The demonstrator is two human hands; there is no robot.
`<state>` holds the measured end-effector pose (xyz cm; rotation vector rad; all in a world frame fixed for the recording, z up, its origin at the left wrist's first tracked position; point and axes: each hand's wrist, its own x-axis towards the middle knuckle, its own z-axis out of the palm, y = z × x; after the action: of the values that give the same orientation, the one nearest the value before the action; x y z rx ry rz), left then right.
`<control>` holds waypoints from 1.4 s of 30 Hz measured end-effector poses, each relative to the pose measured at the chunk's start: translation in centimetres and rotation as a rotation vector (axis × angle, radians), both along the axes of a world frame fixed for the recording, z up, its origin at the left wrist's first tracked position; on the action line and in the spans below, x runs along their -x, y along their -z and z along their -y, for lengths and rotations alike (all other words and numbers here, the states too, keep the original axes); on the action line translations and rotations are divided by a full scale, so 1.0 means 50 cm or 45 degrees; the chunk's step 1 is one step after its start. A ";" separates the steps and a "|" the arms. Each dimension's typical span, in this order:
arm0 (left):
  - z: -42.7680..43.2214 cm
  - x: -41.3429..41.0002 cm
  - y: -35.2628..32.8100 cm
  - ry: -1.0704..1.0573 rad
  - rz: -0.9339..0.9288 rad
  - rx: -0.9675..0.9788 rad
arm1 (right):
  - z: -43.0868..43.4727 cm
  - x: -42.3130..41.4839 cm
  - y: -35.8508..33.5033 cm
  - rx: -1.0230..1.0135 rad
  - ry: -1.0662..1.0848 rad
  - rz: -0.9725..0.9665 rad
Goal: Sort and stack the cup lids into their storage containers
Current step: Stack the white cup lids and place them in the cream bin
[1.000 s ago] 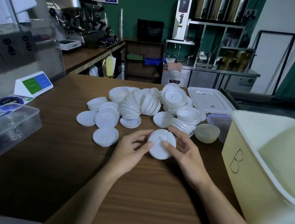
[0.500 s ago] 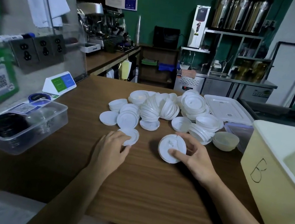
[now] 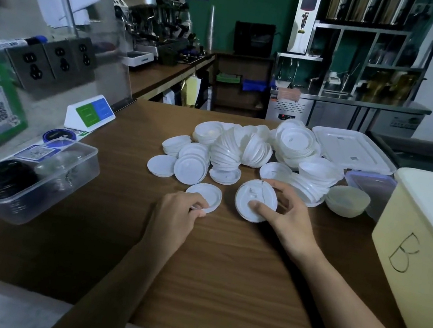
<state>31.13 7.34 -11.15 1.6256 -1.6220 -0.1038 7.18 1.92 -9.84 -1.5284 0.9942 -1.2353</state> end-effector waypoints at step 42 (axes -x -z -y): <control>0.064 0.140 -0.073 0.528 -0.759 0.054 | -0.003 0.014 -0.015 -0.030 -0.055 0.148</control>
<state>24.14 4.13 -7.51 1.0588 -1.4389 -0.6934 6.47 2.06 -9.11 -1.4361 0.8928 -1.2629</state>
